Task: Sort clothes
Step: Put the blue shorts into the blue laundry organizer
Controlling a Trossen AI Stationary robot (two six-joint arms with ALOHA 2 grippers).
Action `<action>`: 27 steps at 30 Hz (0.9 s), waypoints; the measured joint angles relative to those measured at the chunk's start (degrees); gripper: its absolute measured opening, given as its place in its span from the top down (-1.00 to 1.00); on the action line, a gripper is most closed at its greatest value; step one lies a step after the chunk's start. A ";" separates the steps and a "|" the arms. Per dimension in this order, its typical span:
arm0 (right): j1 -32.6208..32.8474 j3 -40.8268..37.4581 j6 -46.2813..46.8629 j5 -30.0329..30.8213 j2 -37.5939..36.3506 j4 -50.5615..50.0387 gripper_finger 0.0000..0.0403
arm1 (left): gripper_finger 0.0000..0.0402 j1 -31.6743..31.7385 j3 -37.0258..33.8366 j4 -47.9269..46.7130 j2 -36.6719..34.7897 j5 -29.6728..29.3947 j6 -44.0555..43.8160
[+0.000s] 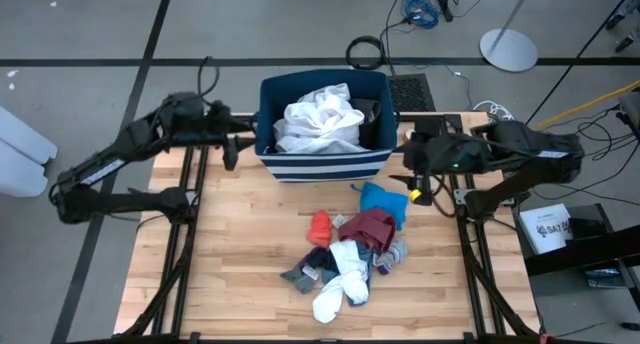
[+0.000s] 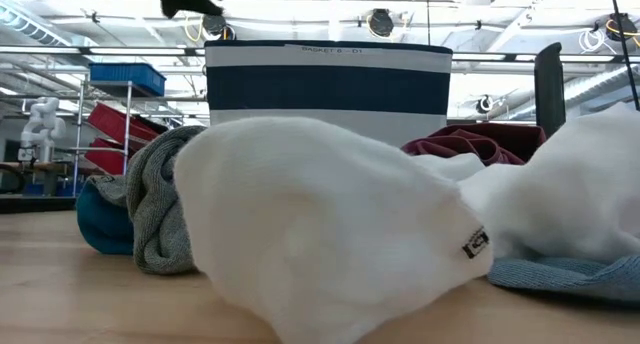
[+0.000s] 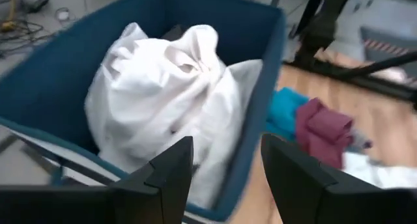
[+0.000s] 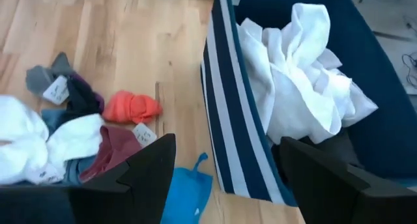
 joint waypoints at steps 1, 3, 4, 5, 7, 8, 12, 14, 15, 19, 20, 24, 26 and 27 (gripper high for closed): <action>-0.28 -3.55 0.36 0.02 -2.15 2.58 -0.30 | 0.06 -0.10 -1.69 1.25 -1.56 0.95 -1.20; -0.80 -10.99 1.31 -0.01 -6.55 8.21 -0.30 | 0.06 -0.59 -5.01 4.36 -4.21 2.10 -4.15; -1.02 -14.50 1.98 -0.07 -8.51 11.05 -0.30 | 0.06 -1.05 -6.55 5.87 -5.30 2.39 -5.52; -1.28 -18.11 2.61 -0.51 -10.47 13.90 -0.30 | 0.06 -1.55 -8.03 7.07 -6.24 2.72 -6.56; -1.84 -24.98 3.71 -3.18 -13.73 20.13 -0.30 | 0.06 -2.95 -10.88 10.22 -7.57 2.83 -7.62; -2.08 -28.26 4.21 -4.55 -15.10 23.86 -0.30 | 0.06 -3.71 -12.47 12.35 -8.03 2.84 -8.58; -2.30 -39.06 4.98 -8.93 -17.75 35.22 -0.30 | 0.06 -7.34 -18.17 19.64 -8.48 2.89 -11.61; -2.30 -42.85 4.91 -9.07 -17.85 39.07 -0.30 | 0.06 -9.90 -20.61 22.46 -8.35 2.87 -11.70; -2.30 -44.39 4.98 -9.05 -17.83 40.11 -0.30 | 0.06 -11.38 -21.72 23.42 -8.35 2.91 -11.69; -2.28 -48.55 6.41 -9.05 -16.51 43.20 -0.30 | 0.06 -17.83 -24.68 27.65 -8.45 3.32 -11.71; -2.28 -48.96 7.63 -9.07 -16.13 43.73 -0.30 | 0.06 -19.66 -25.03 28.33 -8.38 3.83 -11.71; -2.26 -48.98 11.50 -10.63 -14.51 43.88 -0.30 | 0.06 -27.15 -27.16 33.71 -8.30 4.55 -11.67; -2.24 -48.98 13.03 -12.34 -13.51 43.78 -0.30 | 0.06 -30.03 -28.07 35.21 -8.16 4.55 -11.57; -2.19 -48.98 13.64 -12.91 -13.12 43.76 -0.30 | 0.06 -31.04 -28.21 34.95 -7.81 4.53 -11.49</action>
